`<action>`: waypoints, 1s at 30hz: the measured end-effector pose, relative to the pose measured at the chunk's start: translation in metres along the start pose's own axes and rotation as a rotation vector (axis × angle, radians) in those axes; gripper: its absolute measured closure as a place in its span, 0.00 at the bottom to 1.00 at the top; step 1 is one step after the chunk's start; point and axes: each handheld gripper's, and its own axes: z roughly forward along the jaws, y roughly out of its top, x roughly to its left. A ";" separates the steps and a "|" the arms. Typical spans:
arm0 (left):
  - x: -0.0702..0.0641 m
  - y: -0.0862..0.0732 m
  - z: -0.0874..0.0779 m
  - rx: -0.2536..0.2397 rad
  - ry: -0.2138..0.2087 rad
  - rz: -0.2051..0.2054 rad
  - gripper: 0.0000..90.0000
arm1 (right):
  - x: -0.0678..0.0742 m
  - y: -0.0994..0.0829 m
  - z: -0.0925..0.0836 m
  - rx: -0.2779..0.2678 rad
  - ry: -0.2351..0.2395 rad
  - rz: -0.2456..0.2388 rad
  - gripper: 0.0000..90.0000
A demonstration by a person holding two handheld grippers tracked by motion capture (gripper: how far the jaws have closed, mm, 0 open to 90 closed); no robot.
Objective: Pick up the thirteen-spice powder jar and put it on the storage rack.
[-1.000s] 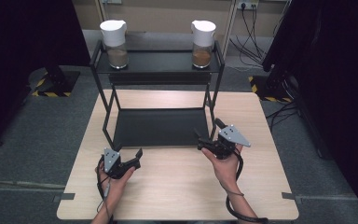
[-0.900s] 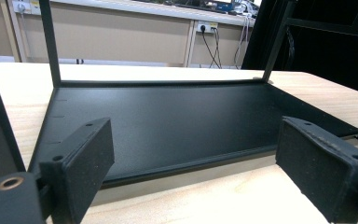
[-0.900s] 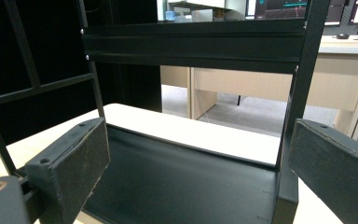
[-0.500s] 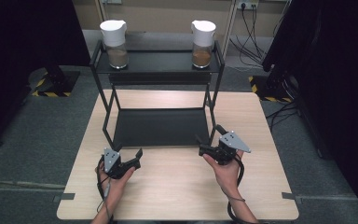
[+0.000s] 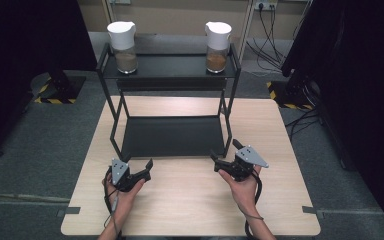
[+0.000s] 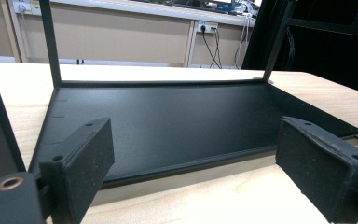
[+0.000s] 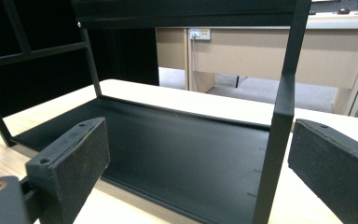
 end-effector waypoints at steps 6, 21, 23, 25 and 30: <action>0.000 0.000 0.000 0.000 0.001 0.001 0.12 | 0.000 -0.006 0.000 0.019 0.001 0.001 0.06; -0.001 0.000 0.000 -0.002 0.001 0.000 0.12 | -0.001 -0.027 -0.001 0.079 0.001 0.013 0.06; -0.001 -0.001 0.000 -0.003 0.001 0.000 0.12 | -0.001 -0.029 -0.001 0.085 0.000 0.016 0.06; -0.001 0.000 0.000 -0.002 0.001 0.000 0.12 | 0.000 -0.032 -0.001 0.089 0.000 0.014 0.06; -0.001 0.000 0.000 -0.002 0.000 0.000 0.12 | 0.000 -0.036 -0.001 0.102 0.001 0.014 0.06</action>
